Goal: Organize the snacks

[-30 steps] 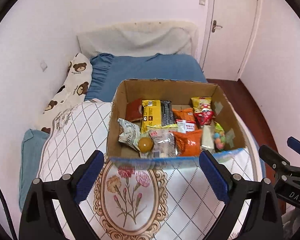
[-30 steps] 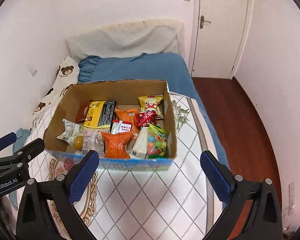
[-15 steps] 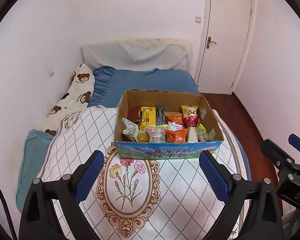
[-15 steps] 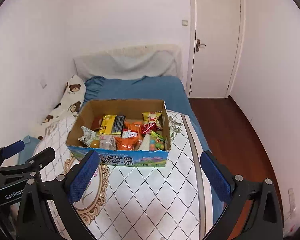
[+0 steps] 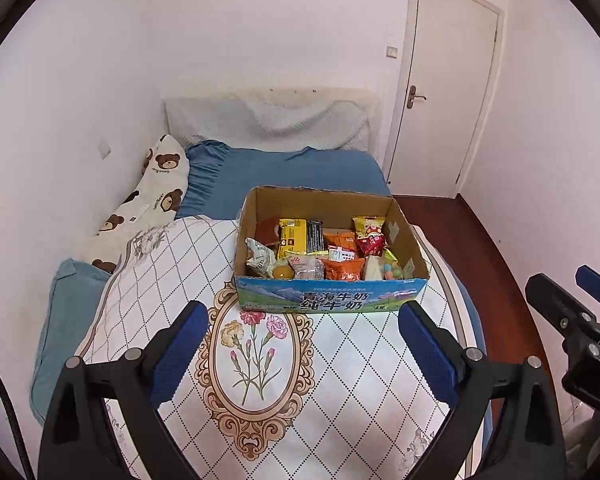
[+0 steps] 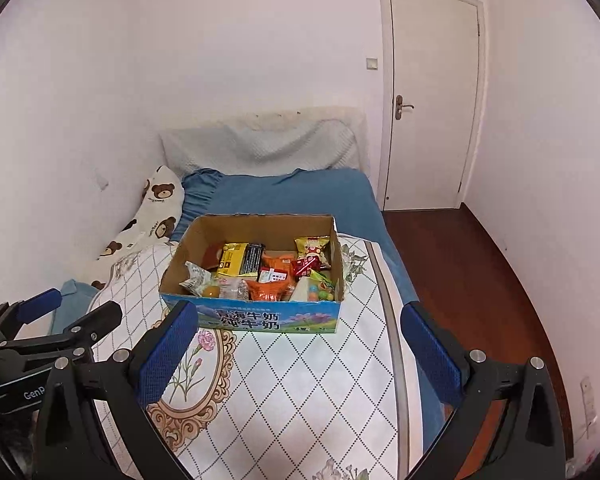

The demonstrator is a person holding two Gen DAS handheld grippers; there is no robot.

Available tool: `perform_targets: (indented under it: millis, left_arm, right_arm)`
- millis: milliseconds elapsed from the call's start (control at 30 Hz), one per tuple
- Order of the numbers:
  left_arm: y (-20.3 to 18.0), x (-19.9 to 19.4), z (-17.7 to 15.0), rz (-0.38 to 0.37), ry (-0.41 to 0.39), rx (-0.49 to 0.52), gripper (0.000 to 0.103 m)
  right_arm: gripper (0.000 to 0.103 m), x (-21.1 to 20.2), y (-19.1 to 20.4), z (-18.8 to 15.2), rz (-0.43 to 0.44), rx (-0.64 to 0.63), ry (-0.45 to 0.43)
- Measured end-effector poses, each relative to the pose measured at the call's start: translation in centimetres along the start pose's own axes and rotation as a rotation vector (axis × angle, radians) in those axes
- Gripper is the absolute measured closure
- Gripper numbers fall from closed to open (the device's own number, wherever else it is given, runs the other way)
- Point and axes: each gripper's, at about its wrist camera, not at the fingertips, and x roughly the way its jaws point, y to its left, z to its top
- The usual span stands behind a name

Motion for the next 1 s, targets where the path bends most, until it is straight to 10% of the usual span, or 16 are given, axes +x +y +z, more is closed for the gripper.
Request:
perform_targets:
  millis: [1000]
  left_arm:
    - [-0.5, 11.8, 3.3, 0.091, 0.037, 0.035, 0.000]
  right_arm:
    - [0.000, 14.8, -2.6, 1.2, -0.099, 0.048, 0.087]
